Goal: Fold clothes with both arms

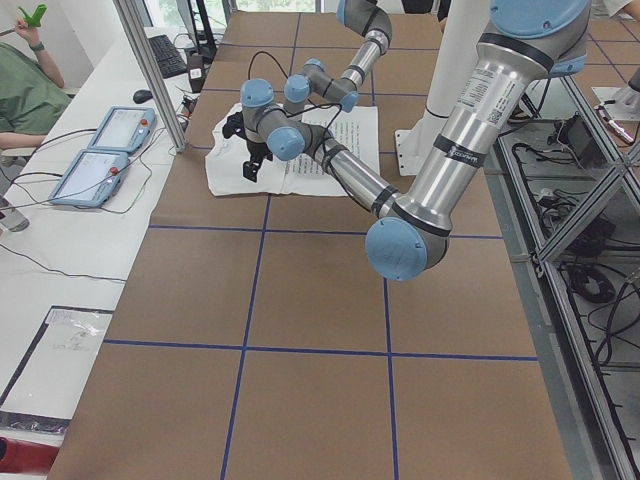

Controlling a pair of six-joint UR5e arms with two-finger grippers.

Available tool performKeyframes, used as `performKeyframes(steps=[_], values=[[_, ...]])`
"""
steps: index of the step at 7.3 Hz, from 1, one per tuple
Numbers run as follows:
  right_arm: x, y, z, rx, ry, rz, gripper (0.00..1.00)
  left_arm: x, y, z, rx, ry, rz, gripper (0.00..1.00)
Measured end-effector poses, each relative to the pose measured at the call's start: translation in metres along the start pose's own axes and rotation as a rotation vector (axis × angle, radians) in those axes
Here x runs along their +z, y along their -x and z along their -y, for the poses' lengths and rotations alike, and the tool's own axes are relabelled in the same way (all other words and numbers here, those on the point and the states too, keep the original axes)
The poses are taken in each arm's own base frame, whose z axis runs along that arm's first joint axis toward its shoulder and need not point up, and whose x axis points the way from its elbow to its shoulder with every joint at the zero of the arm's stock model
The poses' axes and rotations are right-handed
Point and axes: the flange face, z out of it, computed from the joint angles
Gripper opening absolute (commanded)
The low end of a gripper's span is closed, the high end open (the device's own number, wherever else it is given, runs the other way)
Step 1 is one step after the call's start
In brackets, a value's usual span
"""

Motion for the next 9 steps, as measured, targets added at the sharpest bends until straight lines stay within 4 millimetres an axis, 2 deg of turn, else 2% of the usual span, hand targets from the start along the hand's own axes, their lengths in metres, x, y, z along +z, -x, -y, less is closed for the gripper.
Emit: performKeyframes(steps=[1, 2, 3, 7, 8, 9], values=[[0.001, 0.0, -0.001, 0.0, 0.001, 0.0, 0.35, 0.0, 0.0, 0.0, 0.0, 0.0, 0.0, 1.0], [0.002, 0.0, -0.001, 0.0, 0.002, -0.001, 0.1, 0.0, 0.0, 0.0, 0.0, 0.0, 0.0, 1.0], [0.002, 0.0, -0.002, 0.0, 0.003, -0.001, 0.0, 0.0, 0.0, 0.0, -0.001, 0.0, 0.0, 1.0], [-0.007, -0.003, 0.002, 0.005, -0.01, 0.007, 0.0, 0.0, -0.001, 0.0, -0.012, -0.001, -0.001, 1.0], [-0.01, -0.014, 0.005, 0.013, -0.019, 0.006, 0.0, 0.0, -0.001, 0.0, -0.012, -0.001, -0.001, 1.0], [-0.01, -0.034, 0.008, 0.025, -0.027, 0.0, 0.0, 0.0, -0.002, 0.001, -0.015, -0.002, -0.002, 1.0]])
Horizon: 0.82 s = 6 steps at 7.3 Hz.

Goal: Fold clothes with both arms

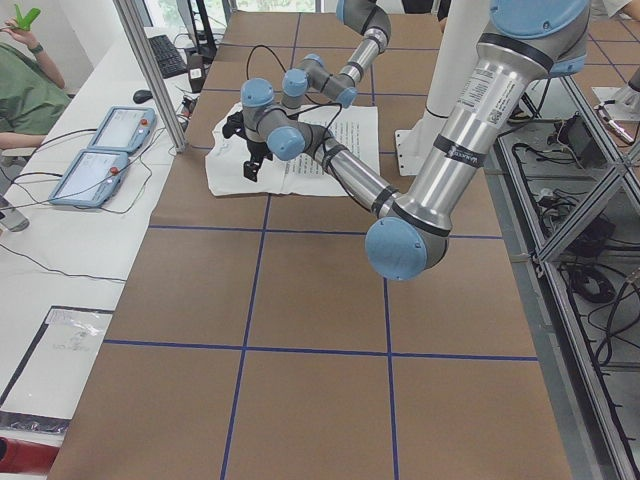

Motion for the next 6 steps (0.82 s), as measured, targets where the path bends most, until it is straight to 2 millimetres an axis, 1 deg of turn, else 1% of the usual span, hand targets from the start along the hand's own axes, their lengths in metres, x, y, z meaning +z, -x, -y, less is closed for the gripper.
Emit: performKeyframes(steps=[1, 3, 4, 5, 6], values=[[0.004, -0.026, 0.001, 0.005, -0.007, -0.012, 0.0, 0.0, -0.001, 0.0, -0.008, -0.001, -0.001, 1.0], [0.017, -0.09, 0.001, -0.033, -0.011, -0.045, 0.0, -0.001, -0.004, 0.0, -0.021, -0.004, -0.004, 1.0], [0.021, -0.116, -0.002, -0.049, -0.013, -0.057, 0.0, -0.003, -0.005, 0.0, -0.023, -0.006, -0.005, 1.0], [0.024, -0.133, -0.003, -0.06, -0.013, -0.067, 0.0, -0.005, -0.006, 0.0, -0.026, -0.009, -0.007, 1.0], [0.028, -0.145, -0.003, -0.068, -0.012, -0.076, 0.0, -0.007, -0.008, 0.0, -0.027, -0.012, -0.008, 1.0]])
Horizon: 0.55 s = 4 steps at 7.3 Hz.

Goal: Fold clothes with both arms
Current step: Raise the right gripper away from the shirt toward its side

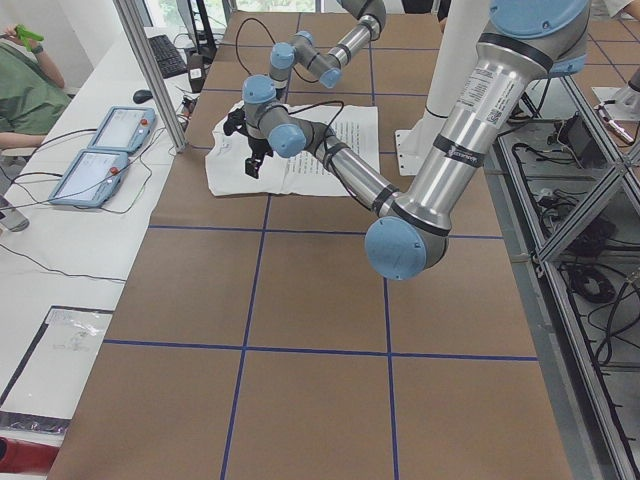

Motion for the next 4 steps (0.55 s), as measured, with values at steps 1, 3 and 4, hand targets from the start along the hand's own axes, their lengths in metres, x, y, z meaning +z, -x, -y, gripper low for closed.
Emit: performKeyframes(steps=[1, 3, 4], values=[[0.0031, -0.0077, -0.0007, -0.002, 0.001, -0.008, 0.0, -0.0013, -0.0013, -0.0002, -0.002, -0.002, -0.001, 1.0], [0.007, -0.0141, -0.0008, 0.004, 0.003, -0.015, 1.0, -0.0016, -0.0032, -0.0004, -0.008, -0.003, -0.004, 1.0], [0.0085, -0.0148, -0.0011, 0.015, 0.003, -0.014, 1.0, -0.0015, -0.0035, -0.0004, -0.008, -0.003, -0.004, 1.0]])
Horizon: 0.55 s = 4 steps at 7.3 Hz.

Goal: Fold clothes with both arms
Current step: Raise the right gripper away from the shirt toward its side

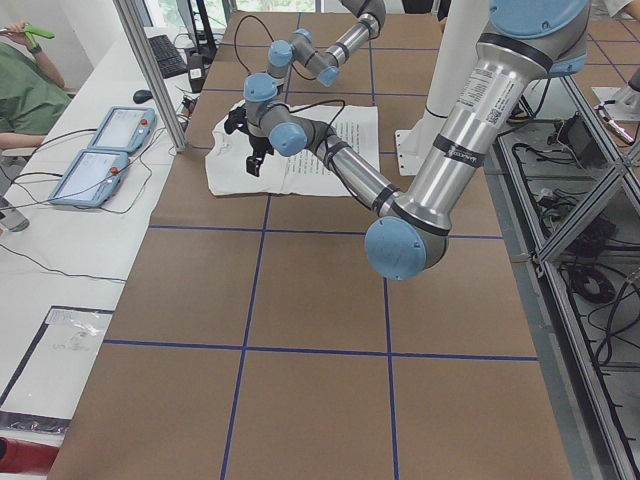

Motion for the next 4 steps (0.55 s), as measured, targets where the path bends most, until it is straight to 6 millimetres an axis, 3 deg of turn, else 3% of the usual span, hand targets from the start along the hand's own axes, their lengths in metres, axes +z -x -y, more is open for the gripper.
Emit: performKeyframes(steps=[2, 3, 4], values=[[-0.005, -0.002, 0.003, 0.025, -0.001, 0.057, 1.0, -0.002, -0.003, 0.0, -0.023, -0.004, -0.002, 1.0], [-0.014, -0.005, 0.002, 0.06, 0.007, 0.136, 1.0, -0.004, -0.014, -0.003, -0.082, -0.011, -0.011, 1.0], [-0.026, -0.011, -0.012, 0.12, 0.007, 0.211, 1.0, -0.001, -0.037, -0.013, -0.162, -0.012, -0.023, 1.0]])
